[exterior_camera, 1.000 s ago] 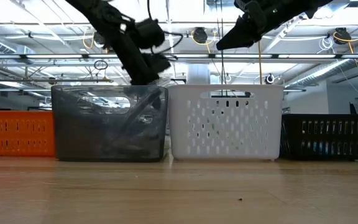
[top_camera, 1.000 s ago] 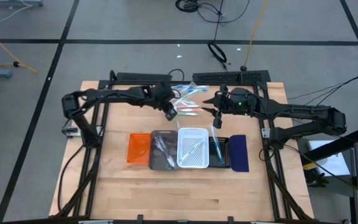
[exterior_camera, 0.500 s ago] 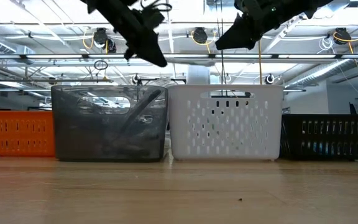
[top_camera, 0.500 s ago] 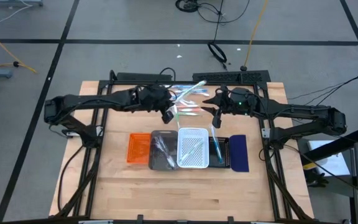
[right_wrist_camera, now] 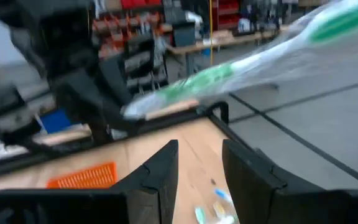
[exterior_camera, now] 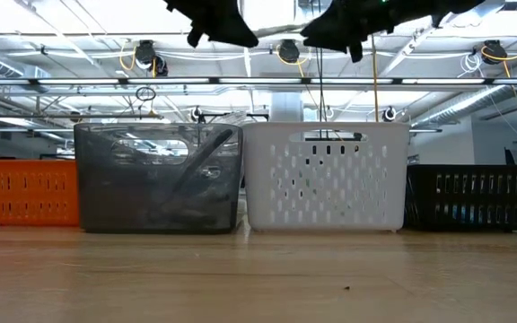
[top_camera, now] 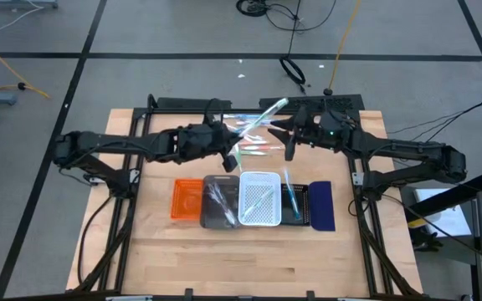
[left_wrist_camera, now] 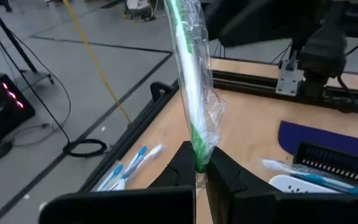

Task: Pick & Place Toothbrushes
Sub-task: Put the green toothbrush into the white bin, then put the blue toothbrush into the right black bin

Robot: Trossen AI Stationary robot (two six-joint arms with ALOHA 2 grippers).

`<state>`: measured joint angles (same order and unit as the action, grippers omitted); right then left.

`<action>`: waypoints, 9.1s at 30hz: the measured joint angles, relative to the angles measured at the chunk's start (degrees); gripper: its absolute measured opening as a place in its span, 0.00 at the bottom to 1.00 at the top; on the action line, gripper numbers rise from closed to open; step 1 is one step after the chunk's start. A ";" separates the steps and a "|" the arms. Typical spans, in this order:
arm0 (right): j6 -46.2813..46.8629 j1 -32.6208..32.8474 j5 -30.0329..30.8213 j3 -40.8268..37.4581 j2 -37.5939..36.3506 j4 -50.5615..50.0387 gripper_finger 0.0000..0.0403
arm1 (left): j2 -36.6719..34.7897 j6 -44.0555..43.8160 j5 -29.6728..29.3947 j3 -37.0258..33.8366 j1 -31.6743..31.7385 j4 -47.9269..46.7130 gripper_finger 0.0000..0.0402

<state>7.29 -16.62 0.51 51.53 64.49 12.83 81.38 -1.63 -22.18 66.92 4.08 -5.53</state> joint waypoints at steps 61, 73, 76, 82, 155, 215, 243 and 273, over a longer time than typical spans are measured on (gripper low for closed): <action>-12.74 15.10 -7.43 -7.39 -2.34 -0.17 0.01 | -6.42 1.23 -4.94 0.04 -7.71 -15.48 0.20; -23.40 27.33 11.58 -7.39 0.32 -4.99 0.01 | -5.57 -0.60 -5.16 0.04 -2.23 -17.41 0.20; -24.49 28.58 13.29 -7.35 2.31 -4.87 0.01 | -5.57 -0.69 -5.18 0.04 -1.14 -17.40 0.20; -25.38 29.22 17.03 -6.70 6.26 -5.90 0.01 | -5.57 -1.97 -4.42 0.04 0.32 -17.54 0.20; -18.89 22.39 23.24 2.47 7.52 -19.55 0.36 | 25.33 3.23 20.67 -0.01 26.28 -9.25 0.29; -4.51 17.50 22.98 2.42 7.54 -12.44 0.34 | 4.26 1.67 16.22 0.00 10.88 -9.77 0.08; -8.26 15.08 17.05 2.42 7.54 2.71 0.34 | 2.78 5.23 13.99 0.04 1.07 -3.21 0.09; -12.74 15.32 15.50 2.40 3.54 -3.86 0.03 | 2.38 5.69 11.26 0.04 -0.37 -3.35 0.09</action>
<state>-5.45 -1.30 16.00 53.93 68.03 8.97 83.77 4.06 -10.92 66.96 3.71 -8.88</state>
